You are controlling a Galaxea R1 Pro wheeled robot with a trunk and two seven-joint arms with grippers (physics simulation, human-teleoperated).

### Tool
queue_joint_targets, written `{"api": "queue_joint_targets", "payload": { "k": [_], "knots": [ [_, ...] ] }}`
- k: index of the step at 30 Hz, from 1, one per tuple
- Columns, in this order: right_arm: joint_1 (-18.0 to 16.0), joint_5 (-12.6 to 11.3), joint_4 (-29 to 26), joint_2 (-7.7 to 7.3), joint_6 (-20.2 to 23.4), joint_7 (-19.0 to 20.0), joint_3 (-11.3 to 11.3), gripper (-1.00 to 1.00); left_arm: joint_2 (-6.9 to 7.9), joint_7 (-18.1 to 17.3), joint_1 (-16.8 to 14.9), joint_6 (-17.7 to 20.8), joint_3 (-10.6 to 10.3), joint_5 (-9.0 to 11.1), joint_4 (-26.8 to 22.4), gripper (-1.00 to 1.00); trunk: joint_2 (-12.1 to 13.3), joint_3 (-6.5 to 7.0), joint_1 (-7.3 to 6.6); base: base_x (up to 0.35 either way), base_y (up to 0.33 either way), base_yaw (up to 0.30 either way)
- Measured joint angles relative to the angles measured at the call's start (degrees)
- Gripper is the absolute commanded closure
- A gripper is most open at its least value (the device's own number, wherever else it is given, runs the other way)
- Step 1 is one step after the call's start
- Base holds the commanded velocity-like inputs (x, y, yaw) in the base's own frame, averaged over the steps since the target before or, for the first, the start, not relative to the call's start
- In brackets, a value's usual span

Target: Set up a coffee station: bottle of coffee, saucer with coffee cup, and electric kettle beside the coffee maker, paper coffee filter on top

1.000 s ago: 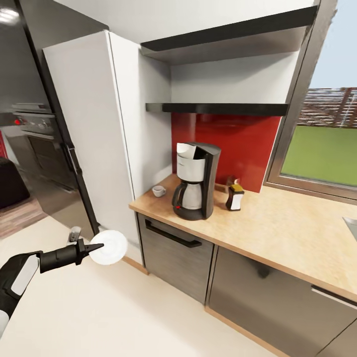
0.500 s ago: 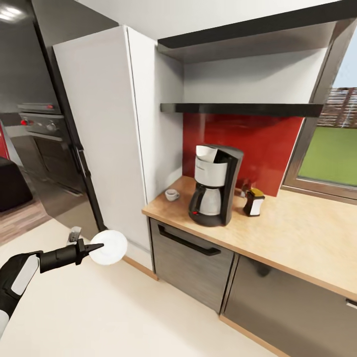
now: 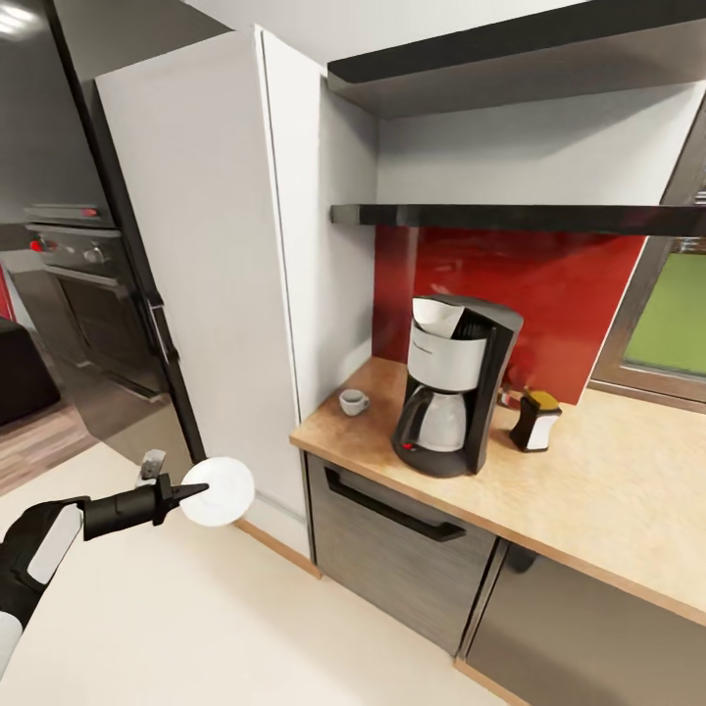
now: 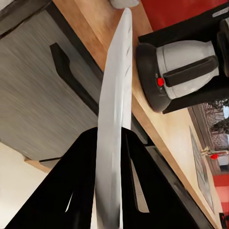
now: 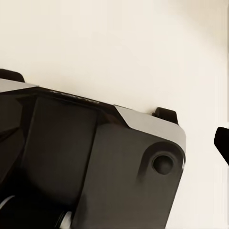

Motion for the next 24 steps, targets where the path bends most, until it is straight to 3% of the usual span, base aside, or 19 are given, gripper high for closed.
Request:
{"api": "queue_joint_targets", "payload": {
  "k": [5,8,14,20,24],
  "knots": [
    [0.01,0.00,0.02,0.03,0.01,0.08,0.06,-1.00,-0.46,0.50,-0.21,0.17,0.29,-0.49,0.03,1.00,0.00,0.00,0.02,0.048,0.001,-0.161],
    [0.02,0.00,0.02,0.00,0.01,0.09,0.03,-1.00,-1.96,0.97,-0.60,0.32,0.29,-0.59,0.03,1.00,0.01,0.00,0.02,0.008,0.000,-0.251],
    [0.03,0.00,0.02,0.00,0.01,0.02,0.02,-1.00,-3.72,8.61,-1.06,0.52,0.62,0.15,-0.21,1.00,0.01,0.00,0.02,0.001,0.000,-0.268],
    [0.03,0.00,0.02,-0.01,-0.01,0.00,0.06,-1.00,-4.37,10.48,-1.15,0.62,0.81,0.52,-0.54,1.00,0.01,0.00,0.02,0.000,0.000,-0.271],
    [0.03,0.00,0.02,0.03,-0.02,0.00,0.07,-1.00,-4.29,10.64,-1.81,0.82,0.77,2.98,-0.74,1.00,0.00,0.01,0.02,0.000,0.000,-0.271]
  ]
}}
